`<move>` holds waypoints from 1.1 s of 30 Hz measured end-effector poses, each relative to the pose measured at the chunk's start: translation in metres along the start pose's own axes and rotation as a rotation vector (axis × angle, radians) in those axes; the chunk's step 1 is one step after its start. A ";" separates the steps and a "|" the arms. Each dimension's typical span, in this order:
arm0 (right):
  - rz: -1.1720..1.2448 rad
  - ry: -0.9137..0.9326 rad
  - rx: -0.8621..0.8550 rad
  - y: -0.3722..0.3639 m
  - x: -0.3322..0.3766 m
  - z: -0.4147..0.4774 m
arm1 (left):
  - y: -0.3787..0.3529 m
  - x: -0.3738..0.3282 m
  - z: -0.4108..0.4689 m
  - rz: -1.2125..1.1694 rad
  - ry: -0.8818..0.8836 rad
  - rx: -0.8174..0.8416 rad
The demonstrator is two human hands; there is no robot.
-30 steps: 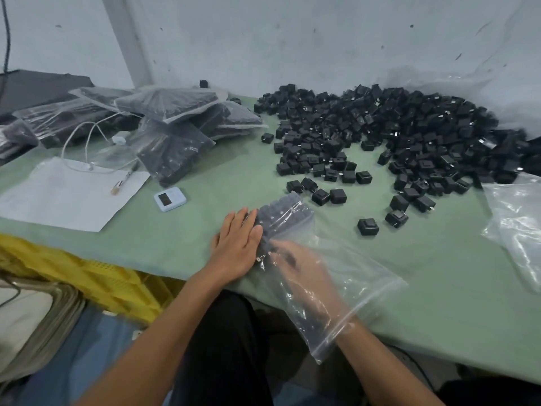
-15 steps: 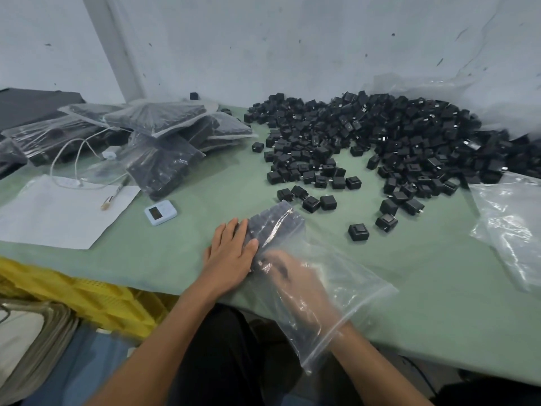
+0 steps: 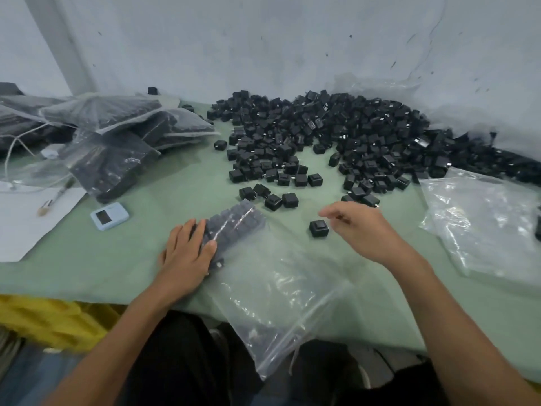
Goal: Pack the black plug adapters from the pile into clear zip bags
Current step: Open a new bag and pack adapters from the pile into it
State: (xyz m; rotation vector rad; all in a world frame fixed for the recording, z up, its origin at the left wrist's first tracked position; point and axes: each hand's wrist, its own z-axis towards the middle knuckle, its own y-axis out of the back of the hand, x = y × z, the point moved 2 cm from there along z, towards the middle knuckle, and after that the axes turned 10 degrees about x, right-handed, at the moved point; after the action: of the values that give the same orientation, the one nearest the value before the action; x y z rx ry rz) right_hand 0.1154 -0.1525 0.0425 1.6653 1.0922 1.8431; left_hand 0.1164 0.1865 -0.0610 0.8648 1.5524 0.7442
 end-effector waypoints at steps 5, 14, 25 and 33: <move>-0.436 -0.110 0.200 -0.032 -0.043 0.059 | 0.002 -0.002 0.000 0.003 0.004 0.006; 0.416 -0.076 -0.052 -0.007 -0.030 -0.054 | 0.002 -0.001 0.001 0.007 -0.010 -0.024; 0.874 -0.146 0.289 -0.103 0.040 -0.123 | 0.002 -0.004 -0.001 0.011 -0.007 -0.001; 1.498 -0.193 0.212 -0.140 0.058 -0.028 | 0.003 -0.005 -0.003 0.004 -0.014 0.038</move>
State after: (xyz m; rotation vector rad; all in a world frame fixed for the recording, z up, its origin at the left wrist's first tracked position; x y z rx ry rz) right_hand 0.0510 -0.0322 -0.0288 3.1180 -0.3092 2.1367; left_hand 0.1144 0.1837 -0.0553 0.8995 1.5575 0.7125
